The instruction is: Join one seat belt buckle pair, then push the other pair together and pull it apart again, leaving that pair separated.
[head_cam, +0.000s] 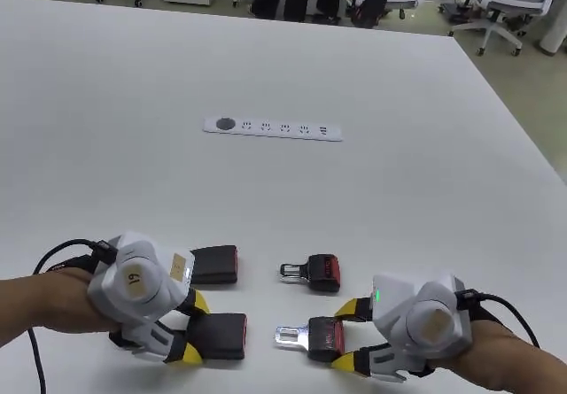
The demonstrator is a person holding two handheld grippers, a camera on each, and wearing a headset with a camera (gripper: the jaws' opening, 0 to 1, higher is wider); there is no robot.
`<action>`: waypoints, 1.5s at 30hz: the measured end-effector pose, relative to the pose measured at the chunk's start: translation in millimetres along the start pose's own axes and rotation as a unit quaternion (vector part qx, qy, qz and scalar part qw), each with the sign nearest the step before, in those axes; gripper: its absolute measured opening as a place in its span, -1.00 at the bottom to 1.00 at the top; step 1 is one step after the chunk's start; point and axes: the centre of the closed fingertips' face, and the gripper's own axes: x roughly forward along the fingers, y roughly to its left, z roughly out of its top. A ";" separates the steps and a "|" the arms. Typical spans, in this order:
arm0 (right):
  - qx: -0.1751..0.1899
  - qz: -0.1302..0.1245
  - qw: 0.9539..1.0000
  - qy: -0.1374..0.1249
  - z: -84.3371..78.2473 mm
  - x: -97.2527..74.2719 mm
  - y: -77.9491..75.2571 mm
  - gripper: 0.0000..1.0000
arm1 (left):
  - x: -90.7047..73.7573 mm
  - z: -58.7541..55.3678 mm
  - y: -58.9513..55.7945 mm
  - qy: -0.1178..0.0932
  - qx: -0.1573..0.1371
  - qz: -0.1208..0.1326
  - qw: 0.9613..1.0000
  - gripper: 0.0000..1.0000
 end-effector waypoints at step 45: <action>-0.011 0.025 0.999 -0.021 41.8 29.7 10.0 -0.41 | -0.1 -1.9 0.3 0.006 0.006 -0.003 1.000 -0.34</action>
